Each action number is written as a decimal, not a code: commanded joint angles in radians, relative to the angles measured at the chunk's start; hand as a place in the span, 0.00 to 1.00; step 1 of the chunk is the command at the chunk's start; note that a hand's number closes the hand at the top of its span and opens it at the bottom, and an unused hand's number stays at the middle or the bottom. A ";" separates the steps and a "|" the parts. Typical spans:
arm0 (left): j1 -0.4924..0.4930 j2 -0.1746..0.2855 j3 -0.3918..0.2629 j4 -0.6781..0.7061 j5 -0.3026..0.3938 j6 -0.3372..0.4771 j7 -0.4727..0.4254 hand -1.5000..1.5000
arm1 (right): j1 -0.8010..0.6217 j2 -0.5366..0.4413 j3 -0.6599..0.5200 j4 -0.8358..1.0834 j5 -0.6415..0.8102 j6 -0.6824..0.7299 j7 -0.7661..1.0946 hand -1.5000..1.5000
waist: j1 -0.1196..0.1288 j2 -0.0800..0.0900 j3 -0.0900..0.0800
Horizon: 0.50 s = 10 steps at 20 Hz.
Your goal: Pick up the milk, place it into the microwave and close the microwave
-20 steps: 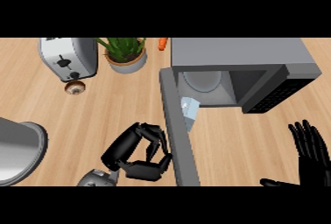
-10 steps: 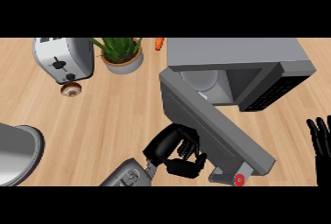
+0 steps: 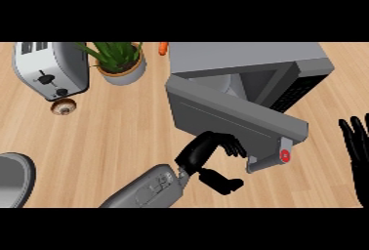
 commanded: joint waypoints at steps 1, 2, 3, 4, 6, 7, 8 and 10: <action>-0.085 -0.022 -0.007 0.025 0.108 0.067 -0.030 1.00 | -0.027 -0.034 0.013 -0.051 -0.042 0.051 0.037 0.00 | -0.059 0.011 -0.003; -0.102 -0.022 -0.013 0.029 0.129 0.070 -0.059 1.00 | -0.040 -0.035 0.022 -0.064 -0.033 0.044 0.048 0.00 | -0.055 0.011 -0.003; -0.100 -0.022 -0.017 0.021 0.146 0.083 -0.086 1.00 | -0.068 -0.051 0.012 -0.050 -0.045 0.053 0.058 0.00 | -0.060 0.018 -0.004; -0.118 -0.022 -0.001 0.006 0.172 0.080 -0.108 1.00 | -0.062 -0.041 0.035 -0.057 -0.045 0.060 0.060 0.00 | -0.076 0.021 -0.004; -0.150 -0.022 0.019 0.024 0.206 0.081 -0.125 1.00 | -0.059 -0.049 0.034 -0.096 -0.062 0.065 0.074 0.00 | -0.107 0.020 -0.006; -0.168 -0.022 0.015 0.019 0.225 0.100 -0.115 1.00 | -0.071 -0.062 0.029 -0.085 -0.066 0.081 0.070 0.00 | -0.114 0.022 -0.004; -0.182 -0.022 0.020 0.029 0.235 0.106 -0.121 1.00 | -0.071 -0.058 0.042 -0.089 -0.060 0.081 0.074 0.00 | -0.123 0.025 -0.004; -0.204 -0.021 0.028 0.052 0.251 0.126 -0.122 1.00 | -0.086 -0.072 0.021 -0.104 -0.082 0.085 0.079 0.00 | -0.146 0.026 -0.004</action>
